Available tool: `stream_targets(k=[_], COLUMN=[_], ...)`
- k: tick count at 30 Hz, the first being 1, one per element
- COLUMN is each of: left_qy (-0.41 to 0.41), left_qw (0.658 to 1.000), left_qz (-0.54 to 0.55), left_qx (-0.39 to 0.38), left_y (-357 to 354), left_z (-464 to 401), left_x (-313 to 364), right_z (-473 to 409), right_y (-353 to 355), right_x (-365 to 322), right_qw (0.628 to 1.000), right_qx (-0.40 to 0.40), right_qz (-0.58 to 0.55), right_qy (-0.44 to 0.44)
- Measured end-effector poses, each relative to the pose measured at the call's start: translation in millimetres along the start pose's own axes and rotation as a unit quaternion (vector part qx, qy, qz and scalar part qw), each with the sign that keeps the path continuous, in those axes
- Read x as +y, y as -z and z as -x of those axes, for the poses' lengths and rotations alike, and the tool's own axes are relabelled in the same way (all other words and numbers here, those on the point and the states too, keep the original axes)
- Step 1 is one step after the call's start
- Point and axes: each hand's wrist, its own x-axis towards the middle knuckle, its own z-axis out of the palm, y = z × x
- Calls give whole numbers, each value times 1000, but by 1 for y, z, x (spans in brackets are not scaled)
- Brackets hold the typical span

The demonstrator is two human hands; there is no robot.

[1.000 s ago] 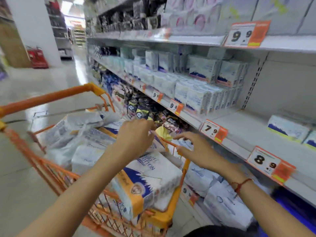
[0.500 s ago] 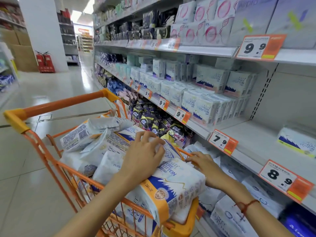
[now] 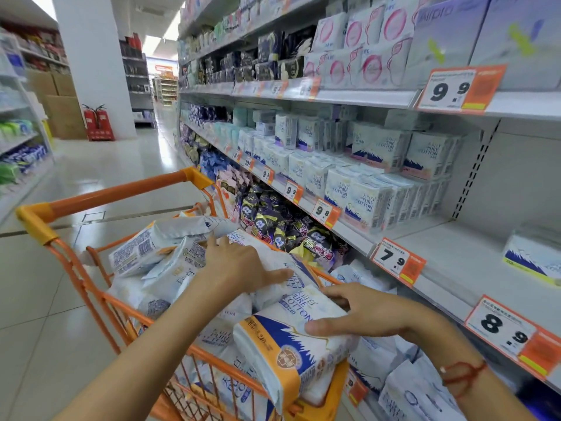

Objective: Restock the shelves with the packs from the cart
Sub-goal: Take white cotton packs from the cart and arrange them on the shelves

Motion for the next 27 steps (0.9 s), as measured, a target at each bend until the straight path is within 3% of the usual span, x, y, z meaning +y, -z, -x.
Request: stream_targets(k=[6, 9, 12, 16, 21, 24, 27], left_qy=[-32, -50, -104, -143, -215, -266, -325], left_qw=[990, 974, 955, 937, 914, 896, 888], left_qz=[132, 220, 275, 313, 334, 343, 305], left_qx=[23, -2, 27, 63, 80, 92, 111], left_y=[0, 9, 26, 53, 85, 105, 120], left_z=[0, 5, 9, -3, -51, -78, -103], left_x=[-10, -11, -10, 11, 73, 119, 164], right_z=[16, 31, 44, 48, 57, 77, 99], right_y=[25, 42, 61, 83, 97, 107, 114], right_x=[0, 8, 24, 49, 84, 113, 135], right_qw=[991, 981, 957, 876, 757, 690, 679], right_qx=[43, 46, 76, 262, 487, 567, 586], right_qz=[-128, -187, -279, -406, -432, -443, -431], right_qy=[-21, -22, -12, -14, -47, -77, -101])
